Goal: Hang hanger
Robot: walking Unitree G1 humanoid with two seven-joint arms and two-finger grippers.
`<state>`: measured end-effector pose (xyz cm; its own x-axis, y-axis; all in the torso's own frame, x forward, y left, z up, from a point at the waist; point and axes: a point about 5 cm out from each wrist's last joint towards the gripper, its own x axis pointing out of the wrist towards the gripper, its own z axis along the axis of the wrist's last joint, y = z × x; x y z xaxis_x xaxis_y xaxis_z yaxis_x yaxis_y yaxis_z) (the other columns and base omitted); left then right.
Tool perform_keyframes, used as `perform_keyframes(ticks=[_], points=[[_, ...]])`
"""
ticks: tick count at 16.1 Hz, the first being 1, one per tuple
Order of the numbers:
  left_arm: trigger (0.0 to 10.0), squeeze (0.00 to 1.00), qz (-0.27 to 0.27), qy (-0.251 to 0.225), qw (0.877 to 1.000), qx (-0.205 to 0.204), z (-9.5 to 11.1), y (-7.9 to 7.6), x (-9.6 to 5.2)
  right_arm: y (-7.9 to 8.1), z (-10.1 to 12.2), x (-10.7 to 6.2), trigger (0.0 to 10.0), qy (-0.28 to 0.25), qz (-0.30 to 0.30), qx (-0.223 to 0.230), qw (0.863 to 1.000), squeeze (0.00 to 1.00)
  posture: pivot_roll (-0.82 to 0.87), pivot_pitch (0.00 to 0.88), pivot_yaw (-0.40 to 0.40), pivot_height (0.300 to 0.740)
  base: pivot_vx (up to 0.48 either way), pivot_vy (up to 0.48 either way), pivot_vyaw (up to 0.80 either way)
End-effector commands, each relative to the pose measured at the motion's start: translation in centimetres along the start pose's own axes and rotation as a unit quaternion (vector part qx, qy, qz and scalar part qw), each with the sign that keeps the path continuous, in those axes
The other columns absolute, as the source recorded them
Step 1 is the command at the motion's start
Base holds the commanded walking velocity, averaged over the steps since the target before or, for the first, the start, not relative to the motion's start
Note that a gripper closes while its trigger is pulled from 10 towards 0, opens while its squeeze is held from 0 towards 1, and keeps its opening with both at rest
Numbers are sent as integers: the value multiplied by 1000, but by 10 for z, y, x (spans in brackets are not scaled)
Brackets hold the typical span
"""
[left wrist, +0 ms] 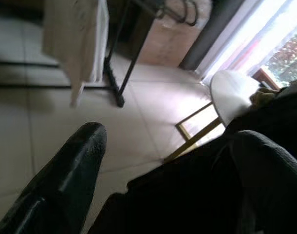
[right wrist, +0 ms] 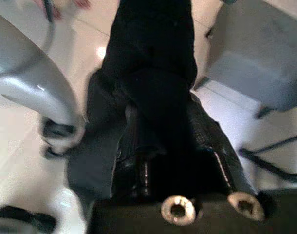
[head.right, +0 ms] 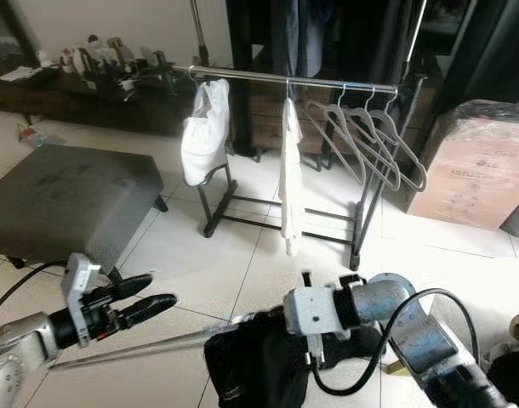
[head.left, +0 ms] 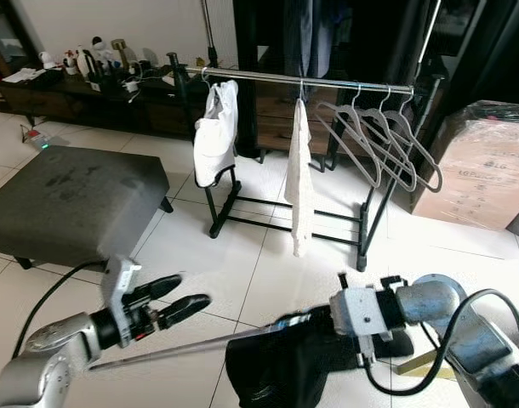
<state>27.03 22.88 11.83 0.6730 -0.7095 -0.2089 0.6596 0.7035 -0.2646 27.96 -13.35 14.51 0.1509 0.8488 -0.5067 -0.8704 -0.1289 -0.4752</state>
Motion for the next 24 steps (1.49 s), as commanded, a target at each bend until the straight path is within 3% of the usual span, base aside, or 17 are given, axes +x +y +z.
perform_keyframes(ticks=[1,2,6,8,10,12,13,16,17,19,21,23,24], points=[[10000,875,33,10,999,-20,-7,9,-7,-3,3,0,0,10,-4,-46,999,0,-96,134,24,740,0,0,0],[10000,0,26,14,999,-31,-14,5,-6,-5,5,3,0,16,-17,-73,997,0,-95,135,23,740,0,0,0],[10000,0,-47,2,998,-51,-16,-17,5,-10,3,8,0,53,-23,-170,984,0,-100,137,18,740,0,0,0],[10000,0,-57,-28,997,-35,-2,-20,7,-2,-10,8,0,66,-7,-103,992,0,-94,135,17,740,0,0,0],[10000,0,-15,-72,997,-6,18,-12,5,-8,-24,5,0,80,-61,9,995,0,-93,136,17,740,0,0,0],[10000,0,-14,-111,994,-15,32,-14,4,-12,-32,5,0,89,-99,55,990,0,-90,135,16,740,0,0,0],[10000,0,-34,-152,987,-29,48,-22,3,-14,-35,6,0,82,-124,105,983,0,-90,136,19,740,0,0,0],[10000,0,-95,-176,979,-44,61,-45,0,-18,-38,8,0,84,-153,160,972,0,-84,138,23,740,0,0,0],[10000,0,-108,-158,980,-48,56,-50,0,-26,-38,7,0,84,-182,176,964,0,-78,136,27,740,0,0,0],[10000,0,-65,-118,989,-64,33,-48,5,-40,-32,3,0,66,-219,194,954,0,-78,137,31,740,0,0,0],[10000,0,-47,-102,989,-97,15,-57,11,-49,-27,0,0,70,-237,188,951,0,-84,137,33,740,0,0,0],[10000,0,-51,-83,989,-115,-1,-67,13,-63,-24,-8,0,62,-283,196,937,0,-82,140,32,740,0,0,0],[10000,0,-29,-82,988,-129,-10,-65,12,-72,-18,-13,0,38,-303,203,931,0,-78,140,31,740,0,0,0]])
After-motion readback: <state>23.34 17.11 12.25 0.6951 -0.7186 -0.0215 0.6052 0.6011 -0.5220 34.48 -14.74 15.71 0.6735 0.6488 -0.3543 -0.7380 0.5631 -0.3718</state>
